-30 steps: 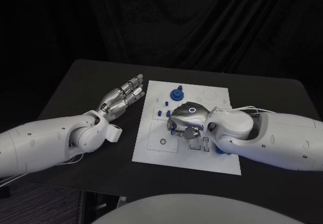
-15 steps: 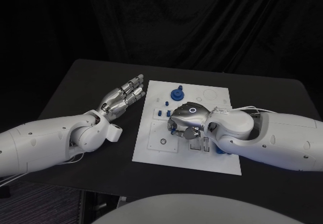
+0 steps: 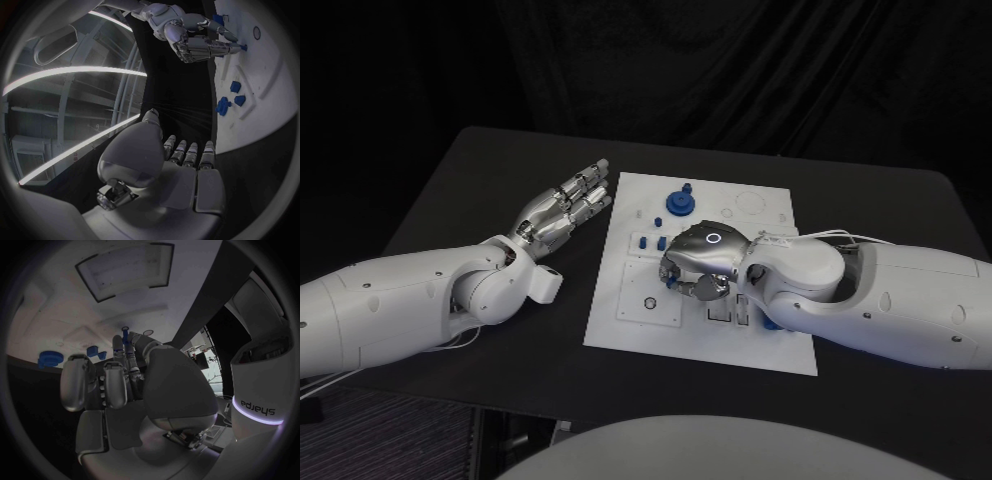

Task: Assemble the parts on the task board

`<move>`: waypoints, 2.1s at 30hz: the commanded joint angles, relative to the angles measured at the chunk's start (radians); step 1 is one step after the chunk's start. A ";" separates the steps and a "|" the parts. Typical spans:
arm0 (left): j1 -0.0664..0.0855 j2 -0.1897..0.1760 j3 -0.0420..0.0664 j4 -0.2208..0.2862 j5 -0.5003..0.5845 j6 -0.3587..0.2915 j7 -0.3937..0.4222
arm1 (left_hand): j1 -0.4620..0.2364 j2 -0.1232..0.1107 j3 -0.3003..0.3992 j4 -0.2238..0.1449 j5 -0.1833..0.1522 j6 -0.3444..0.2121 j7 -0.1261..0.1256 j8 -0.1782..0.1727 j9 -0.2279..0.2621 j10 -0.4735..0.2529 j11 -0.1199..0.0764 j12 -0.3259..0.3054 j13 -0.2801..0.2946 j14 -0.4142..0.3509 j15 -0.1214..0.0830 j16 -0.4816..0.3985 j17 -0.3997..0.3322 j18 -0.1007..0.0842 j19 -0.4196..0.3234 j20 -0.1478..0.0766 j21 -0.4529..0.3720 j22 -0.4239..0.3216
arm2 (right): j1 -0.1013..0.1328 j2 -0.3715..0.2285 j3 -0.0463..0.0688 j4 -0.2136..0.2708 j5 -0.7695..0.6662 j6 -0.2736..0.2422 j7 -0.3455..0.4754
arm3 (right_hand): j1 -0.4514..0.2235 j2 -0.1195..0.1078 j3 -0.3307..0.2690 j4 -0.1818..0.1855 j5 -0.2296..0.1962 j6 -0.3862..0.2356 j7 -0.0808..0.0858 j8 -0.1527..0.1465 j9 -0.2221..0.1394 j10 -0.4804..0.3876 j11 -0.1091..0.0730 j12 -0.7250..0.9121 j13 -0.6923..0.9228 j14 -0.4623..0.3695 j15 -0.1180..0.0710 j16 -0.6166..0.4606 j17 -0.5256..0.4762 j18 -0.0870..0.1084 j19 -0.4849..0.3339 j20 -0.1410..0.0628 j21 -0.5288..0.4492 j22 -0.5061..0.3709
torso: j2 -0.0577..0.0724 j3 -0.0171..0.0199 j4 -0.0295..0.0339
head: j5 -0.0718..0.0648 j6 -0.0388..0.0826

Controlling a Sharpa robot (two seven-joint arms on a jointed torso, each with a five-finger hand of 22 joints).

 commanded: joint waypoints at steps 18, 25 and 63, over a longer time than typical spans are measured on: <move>-0.001 0.003 0.001 -0.002 0.002 0.019 0.074 | 0.015 0.008 0.004 -0.002 0.012 -0.002 0.008 0.000 0.000 -0.001 0.012 -0.002 0.000 0.003 0.011 -0.004 -0.001 0.009 0.001 0.008 -0.001 0.000 | -0.005 -0.010 -0.002 0.002 -0.008 0.018 -0.008 | 0.012 0.000 0.000 -0.007 0.006 0.003 0.000 -0.006 0.001 0.003 0.000 0.003 0.001 0.042 -0.007 -0.004 0.000 0.006 -0.003 -0.007 -0.003 0.183 | 0.000 -0.0005 0.0004 | 0.002 0.000; -0.001 0.004 0.001 -0.003 0.002 0.024 0.068 | 0.018 0.010 0.006 -0.004 0.017 -0.003 0.008 0.000 0.000 -0.001 0.014 -0.003 0.000 0.003 0.013 -0.004 -0.001 0.007 0.001 0.009 -0.001 0.000 | -0.005 -0.010 -0.002 0.002 -0.008 0.020 -0.008 | 0.013 0.000 0.000 -0.009 0.006 0.004 -0.001 -0.006 0.001 0.005 0.000 0.003 0.002 0.042 -0.007 -0.005 -0.002 0.007 -0.003 -0.008 -0.005 0.182 | 0.000 -0.0005 0.0006 | 0.004 0.000; -0.002 0.010 0.001 -0.010 0.002 0.032 0.058 | 0.029 0.016 0.008 -0.008 0.022 0.020 0.035 0.005 0.004 -0.001 0.013 -0.005 -0.001 0.003 0.016 -0.004 -0.001 0.004 0.002 0.009 0.000 0.000 | -0.005 -0.012 -0.002 -0.004 -0.002 -0.021 0.017 | -0.056 -0.017 -0.155 0.087 -0.171 -0.395 -0.067 -0.067 -0.148 -0.287 0.059 -0.072 -0.005 0.014 0.020 -0.034 -0.047 0.021 -0.039 0.018 -0.086 0.162 | 0.000 -0.0006 0.0006 | 0.002 0.000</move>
